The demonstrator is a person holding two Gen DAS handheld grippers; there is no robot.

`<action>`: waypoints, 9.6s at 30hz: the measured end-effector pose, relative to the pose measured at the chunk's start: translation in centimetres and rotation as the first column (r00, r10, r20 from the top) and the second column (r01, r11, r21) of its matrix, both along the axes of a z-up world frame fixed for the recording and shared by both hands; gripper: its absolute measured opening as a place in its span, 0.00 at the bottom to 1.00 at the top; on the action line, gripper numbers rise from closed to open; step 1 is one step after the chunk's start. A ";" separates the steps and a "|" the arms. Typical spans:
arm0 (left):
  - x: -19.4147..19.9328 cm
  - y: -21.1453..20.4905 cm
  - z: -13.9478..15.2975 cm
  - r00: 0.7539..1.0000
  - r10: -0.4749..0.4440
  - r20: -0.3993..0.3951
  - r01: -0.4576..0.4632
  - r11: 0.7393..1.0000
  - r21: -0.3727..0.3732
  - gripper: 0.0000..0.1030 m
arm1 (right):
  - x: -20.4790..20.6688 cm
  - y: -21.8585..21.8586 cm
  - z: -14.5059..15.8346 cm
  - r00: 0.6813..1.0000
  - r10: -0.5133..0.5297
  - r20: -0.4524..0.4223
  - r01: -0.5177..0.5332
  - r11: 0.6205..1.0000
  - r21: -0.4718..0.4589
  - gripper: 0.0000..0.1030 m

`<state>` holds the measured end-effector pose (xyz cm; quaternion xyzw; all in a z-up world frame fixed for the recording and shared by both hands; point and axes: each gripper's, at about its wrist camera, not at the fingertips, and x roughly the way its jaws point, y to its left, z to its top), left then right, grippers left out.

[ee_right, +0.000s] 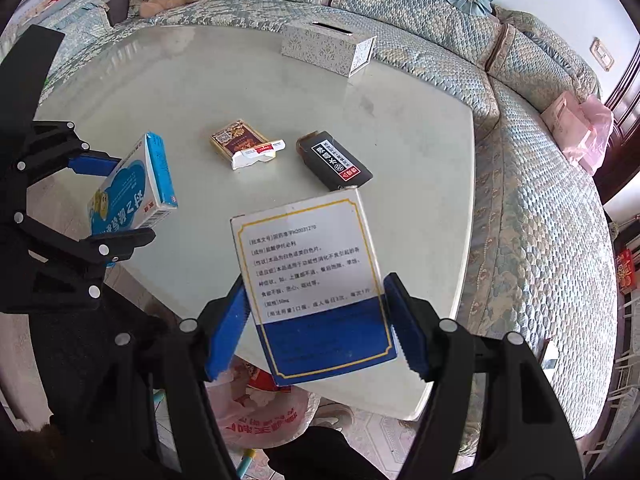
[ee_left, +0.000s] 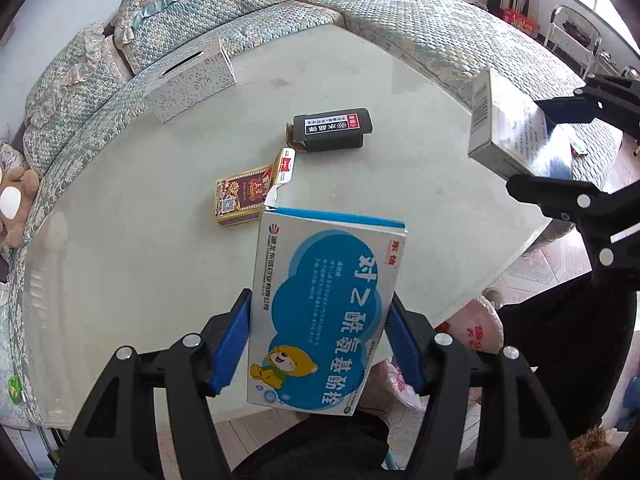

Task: Collect trash
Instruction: 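Carry the medicine box and white-blue box down over the trash bin with both tools, then open both tools to drop the two boxes into the bin, then move both tools back over the table toward the card box and black box, then grasp the Wuxing card box with the left tool while the right tool grasps the black box, then carry the card box and black box down over the trash bin with both tools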

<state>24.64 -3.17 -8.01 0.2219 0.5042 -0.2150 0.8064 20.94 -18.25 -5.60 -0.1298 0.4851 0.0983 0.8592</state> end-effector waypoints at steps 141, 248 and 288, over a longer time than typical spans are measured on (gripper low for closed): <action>-9.3 -1.3 -16.1 0.942 0.013 -0.336 -0.048 0.994 -0.096 0.79 | -10.6 0.2 -15.2 0.976 0.079 -0.201 -0.019 0.959 0.284 0.83; 19.2 2.7 -12.8 0.967 -0.173 -0.189 0.190 0.979 0.079 0.60 | 23.1 -0.3 -11.6 0.955 0.111 -0.274 -0.108 0.994 0.027 0.53; -6.4 2.8 1.6 0.994 0.045 0.100 -0.039 0.997 -0.063 0.58 | -5.5 2.8 2.1 0.993 0.096 0.063 -0.099 0.994 0.036 0.53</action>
